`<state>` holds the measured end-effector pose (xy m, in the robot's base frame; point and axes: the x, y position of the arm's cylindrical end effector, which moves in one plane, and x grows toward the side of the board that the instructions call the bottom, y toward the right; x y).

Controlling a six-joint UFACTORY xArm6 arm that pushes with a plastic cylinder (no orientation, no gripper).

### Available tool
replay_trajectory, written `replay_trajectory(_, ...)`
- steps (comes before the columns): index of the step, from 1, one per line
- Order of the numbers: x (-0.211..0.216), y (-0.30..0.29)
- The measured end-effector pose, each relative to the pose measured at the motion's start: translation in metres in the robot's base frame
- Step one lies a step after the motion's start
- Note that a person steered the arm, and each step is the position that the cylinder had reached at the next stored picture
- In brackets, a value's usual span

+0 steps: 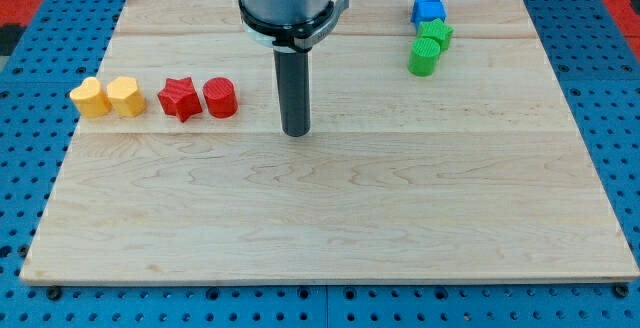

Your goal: Point your arm at the blue triangle

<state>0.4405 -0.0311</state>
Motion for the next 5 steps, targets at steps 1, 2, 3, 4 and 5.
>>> replay_trajectory(1, 0.000, 0.000)
replay_trajectory(2, 0.000, 0.000)
replay_trajectory(3, -0.002, -0.012)
replay_trajectory(4, -0.002, -0.013)
replay_trajectory(5, -0.002, -0.008)
